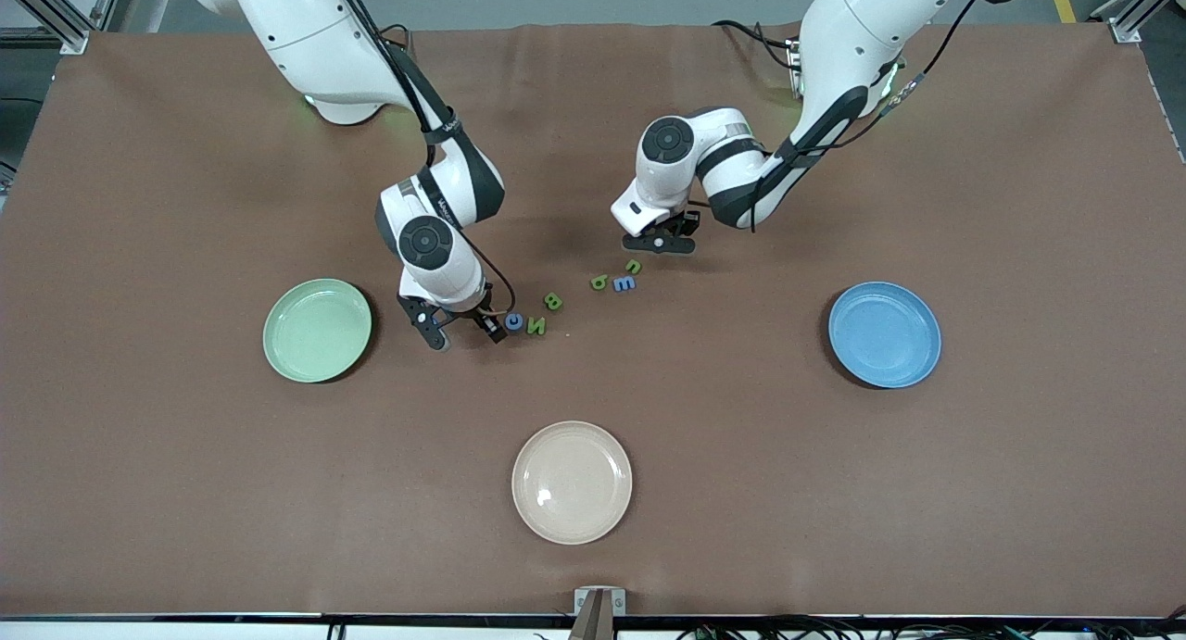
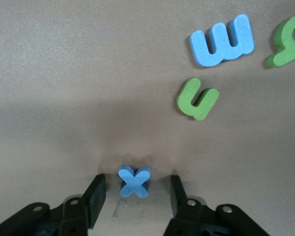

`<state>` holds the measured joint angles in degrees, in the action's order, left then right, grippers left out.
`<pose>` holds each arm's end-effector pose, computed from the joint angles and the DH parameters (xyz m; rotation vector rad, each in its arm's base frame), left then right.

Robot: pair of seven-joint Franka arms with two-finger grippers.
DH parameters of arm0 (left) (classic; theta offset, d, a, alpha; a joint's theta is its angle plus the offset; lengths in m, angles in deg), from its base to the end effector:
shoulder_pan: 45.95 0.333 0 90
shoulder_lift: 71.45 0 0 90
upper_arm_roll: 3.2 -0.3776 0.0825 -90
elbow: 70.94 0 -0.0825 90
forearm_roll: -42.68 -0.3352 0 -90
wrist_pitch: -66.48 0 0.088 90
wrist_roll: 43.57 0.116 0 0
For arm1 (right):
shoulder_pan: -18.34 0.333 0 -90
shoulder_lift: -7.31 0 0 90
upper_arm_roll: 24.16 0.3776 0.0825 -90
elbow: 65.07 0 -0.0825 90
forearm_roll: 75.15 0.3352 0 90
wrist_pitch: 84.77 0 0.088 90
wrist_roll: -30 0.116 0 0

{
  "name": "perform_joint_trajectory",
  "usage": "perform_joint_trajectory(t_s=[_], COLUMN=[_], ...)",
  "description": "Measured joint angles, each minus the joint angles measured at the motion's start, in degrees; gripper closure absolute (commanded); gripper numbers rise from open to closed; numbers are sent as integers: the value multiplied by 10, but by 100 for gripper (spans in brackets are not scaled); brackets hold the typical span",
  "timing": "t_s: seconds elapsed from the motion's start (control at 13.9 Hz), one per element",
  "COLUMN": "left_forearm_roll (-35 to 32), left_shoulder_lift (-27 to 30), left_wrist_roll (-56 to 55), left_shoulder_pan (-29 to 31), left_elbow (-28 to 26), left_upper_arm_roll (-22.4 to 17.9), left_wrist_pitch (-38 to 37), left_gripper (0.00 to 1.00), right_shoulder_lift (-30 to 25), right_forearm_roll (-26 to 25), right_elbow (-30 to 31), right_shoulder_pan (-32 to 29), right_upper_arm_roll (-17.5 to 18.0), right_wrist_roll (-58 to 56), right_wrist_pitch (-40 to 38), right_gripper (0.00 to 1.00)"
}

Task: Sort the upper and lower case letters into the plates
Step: 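Grasp the blue x with the left gripper while the right gripper grasps the pink Q, then carry the x to the blue plate while the right gripper drops Q on green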

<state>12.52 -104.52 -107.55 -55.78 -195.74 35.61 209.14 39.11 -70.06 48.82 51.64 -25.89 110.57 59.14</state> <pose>0.3731 -0.3979 0.2531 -3.1073 0.1705 0.1391 0.5195 0.3208 0.2615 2.8069 -1.3968 -0.0724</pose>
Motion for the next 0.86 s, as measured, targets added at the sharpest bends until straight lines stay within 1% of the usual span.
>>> perform_joint_trajectory(t_s=[0.07,0.14,0.22,0.29,0.36,0.43,0.5,0.65,0.72,0.86], left_forearm_roll=[0,0,-1,-2,-5,-11,-17,-19,-19,-19], left_shoulder_lift=[0,0,0,0,0,0,1,1,1,1], left_wrist_roll=[0,0,0,0,0,0,0,0,0,0], left_shoulder_pan=[0,0,0,0,0,0,0,0,0,1], left_elbow=[0,1,1,1,2,2,2,2,2,2], left_upper_arm_roll=[0,1,2,2,2,3,5,5,5,5], left_wrist_pitch=[0,0,0,0,0,-1,-3,-3,-3,-3], left_gripper=[59,64,67,72,74,78,84,88,89,90], right_shoulder_lift=[0,0,0,0,0,0,0,0,0,0], right_forearm_roll=[0,0,0,0,0,0,0,0,0,0], right_elbow=[0,0,0,0,0,0,0,0,-1,-3], right_shoulder_pan=[0,0,0,0,0,1,3,10,12,12], right_upper_arm_roll=[0,-1,-1,-1,-1,-1,0,0,0,-2], right_wrist_roll=[3,4,5,7,12,17,21,28,30,30], right_wrist_pitch=[0,0,0,0,0,0,0,0,0,-5], right_gripper=[36,41,47,48,48,49,55,89,97,100])
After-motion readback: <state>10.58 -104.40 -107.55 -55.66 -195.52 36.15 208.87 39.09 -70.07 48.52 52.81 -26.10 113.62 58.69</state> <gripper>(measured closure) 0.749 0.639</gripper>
